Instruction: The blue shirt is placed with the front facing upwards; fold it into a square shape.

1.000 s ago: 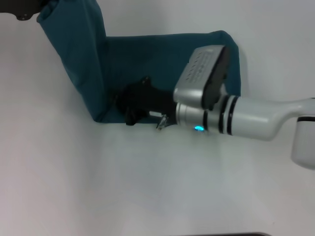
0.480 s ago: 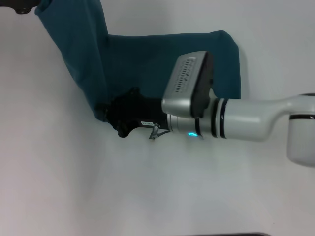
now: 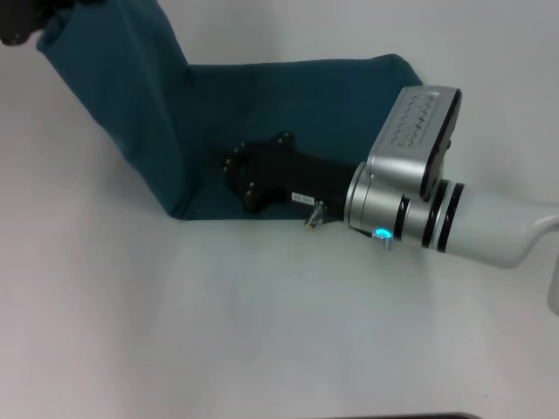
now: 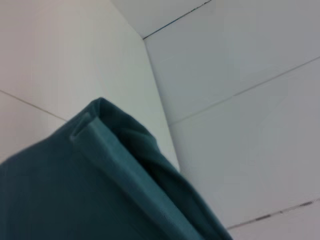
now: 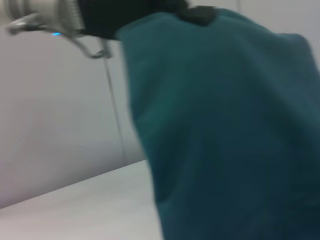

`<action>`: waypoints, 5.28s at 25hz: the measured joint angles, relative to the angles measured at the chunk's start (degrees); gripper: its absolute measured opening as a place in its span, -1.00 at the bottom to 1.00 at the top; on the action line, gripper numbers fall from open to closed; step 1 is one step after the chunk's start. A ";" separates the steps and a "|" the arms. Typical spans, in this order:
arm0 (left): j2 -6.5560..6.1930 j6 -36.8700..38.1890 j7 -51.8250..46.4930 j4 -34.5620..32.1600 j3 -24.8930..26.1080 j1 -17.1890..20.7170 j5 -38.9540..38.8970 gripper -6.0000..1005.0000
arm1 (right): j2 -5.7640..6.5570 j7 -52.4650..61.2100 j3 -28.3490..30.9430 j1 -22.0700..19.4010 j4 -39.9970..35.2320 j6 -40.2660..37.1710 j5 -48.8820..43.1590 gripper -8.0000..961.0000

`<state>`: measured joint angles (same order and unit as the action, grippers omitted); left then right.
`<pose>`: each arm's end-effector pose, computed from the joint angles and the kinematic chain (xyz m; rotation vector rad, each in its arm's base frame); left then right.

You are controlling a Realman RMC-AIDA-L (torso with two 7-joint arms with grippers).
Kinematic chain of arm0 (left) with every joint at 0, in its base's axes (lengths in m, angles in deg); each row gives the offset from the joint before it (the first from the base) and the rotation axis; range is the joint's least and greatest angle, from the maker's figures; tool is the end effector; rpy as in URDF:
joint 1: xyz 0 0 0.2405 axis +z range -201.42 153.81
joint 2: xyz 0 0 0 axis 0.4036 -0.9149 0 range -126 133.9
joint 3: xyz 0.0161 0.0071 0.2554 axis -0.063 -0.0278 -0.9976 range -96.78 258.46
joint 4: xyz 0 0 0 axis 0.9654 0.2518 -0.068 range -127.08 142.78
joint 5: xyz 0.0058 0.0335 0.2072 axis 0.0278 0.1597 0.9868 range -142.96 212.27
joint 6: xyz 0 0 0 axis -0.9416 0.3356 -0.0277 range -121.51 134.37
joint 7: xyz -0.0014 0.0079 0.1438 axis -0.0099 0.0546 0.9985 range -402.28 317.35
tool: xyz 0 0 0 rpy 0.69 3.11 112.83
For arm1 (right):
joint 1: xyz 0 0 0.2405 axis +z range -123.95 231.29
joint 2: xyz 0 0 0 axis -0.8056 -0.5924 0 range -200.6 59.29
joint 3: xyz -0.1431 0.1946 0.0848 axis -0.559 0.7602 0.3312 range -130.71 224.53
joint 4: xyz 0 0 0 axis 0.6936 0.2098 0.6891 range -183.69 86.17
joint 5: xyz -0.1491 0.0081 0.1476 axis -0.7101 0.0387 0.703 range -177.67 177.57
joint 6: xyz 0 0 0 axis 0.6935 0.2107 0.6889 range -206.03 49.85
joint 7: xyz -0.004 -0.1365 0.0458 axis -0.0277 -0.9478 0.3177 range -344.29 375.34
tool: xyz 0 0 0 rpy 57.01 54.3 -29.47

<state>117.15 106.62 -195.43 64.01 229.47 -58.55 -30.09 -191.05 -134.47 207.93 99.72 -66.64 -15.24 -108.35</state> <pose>-0.2225 0.3632 0.1119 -2.2562 -1.8653 -0.9037 0.1942 0.3096 -0.1499 -2.5911 0.5146 0.8763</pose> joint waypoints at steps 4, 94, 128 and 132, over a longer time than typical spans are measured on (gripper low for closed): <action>2.48 3.08 -0.81 4.02 -0.05 2.22 -2.14 -0.95 | -0.25 -0.31 0.00 0.13 1.18 -0.46 1.41 -0.98; 8.37 -22.93 -9.69 -3.63 -32.11 -11.91 12.61 -0.95 | 0.64 34.88 -11.76 -18.65 31.57 27.50 -20.20 -0.94; 10.18 -17.96 -1.00 -4.83 -28.58 -16.12 -0.49 -0.71 | 0.66 36.83 -12.05 -18.67 31.41 25.83 -20.28 -0.92; 10.11 -16.90 0.25 -1.97 -23.44 -13.15 -1.29 -0.53 | 0.69 37.16 -12.16 -18.71 31.40 25.59 -20.29 -0.92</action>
<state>127.26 89.72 -195.17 62.03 206.03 -71.71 -31.38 -190.36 -97.32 195.77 81.01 -35.23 10.35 -128.64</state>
